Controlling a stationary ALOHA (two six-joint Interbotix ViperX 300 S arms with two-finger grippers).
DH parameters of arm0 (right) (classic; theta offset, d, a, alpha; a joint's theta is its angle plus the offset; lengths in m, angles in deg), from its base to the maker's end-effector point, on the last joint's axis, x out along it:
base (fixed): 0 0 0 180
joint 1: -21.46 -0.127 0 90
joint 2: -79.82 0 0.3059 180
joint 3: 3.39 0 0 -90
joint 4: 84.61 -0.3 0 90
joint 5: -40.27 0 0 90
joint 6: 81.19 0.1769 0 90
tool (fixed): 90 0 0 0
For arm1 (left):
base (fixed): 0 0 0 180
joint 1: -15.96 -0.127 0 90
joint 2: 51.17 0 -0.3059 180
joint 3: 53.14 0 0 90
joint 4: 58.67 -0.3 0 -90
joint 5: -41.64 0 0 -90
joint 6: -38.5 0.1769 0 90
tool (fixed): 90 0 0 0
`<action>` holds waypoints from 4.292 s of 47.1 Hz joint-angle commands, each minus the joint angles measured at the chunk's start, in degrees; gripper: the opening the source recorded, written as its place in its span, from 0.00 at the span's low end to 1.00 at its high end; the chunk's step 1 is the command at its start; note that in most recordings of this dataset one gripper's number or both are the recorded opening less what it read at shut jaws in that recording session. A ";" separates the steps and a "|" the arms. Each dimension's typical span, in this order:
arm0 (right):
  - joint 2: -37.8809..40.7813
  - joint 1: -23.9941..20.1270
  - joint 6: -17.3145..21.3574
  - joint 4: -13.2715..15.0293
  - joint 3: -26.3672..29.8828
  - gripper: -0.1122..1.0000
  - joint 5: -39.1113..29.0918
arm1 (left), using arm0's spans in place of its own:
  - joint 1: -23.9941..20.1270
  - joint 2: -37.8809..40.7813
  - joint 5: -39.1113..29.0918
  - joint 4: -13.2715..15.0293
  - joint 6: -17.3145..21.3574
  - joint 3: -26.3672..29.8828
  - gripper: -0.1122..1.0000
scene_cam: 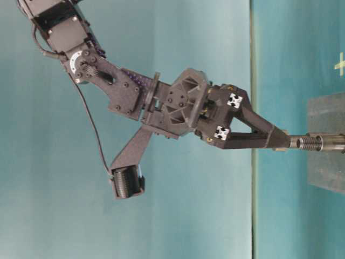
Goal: Insert the washer onto the shaft.
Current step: 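Lift the washer and carry it over the upper steel shaft, then lower the washer onto the shaft and open the right gripper, then move the right gripper back right to the second washer, then close the right gripper on the second metal washer, then carry the second washer over the lower steel shaft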
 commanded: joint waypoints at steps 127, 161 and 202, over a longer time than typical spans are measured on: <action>-5.80 -7.38 3.43 -3.34 -17.75 0.69 8.09 | -0.09 -0.35 0.26 -0.09 -0.09 0.62 0.10; -2.81 -7.38 3.43 -3.34 -17.49 0.68 8.53 | -0.09 -0.35 0.26 -0.09 -0.09 0.44 0.10; -9.49 -7.47 3.25 -2.11 -8.61 0.40 -0.79 | -0.09 -0.35 0.26 -0.09 -0.09 0.53 0.10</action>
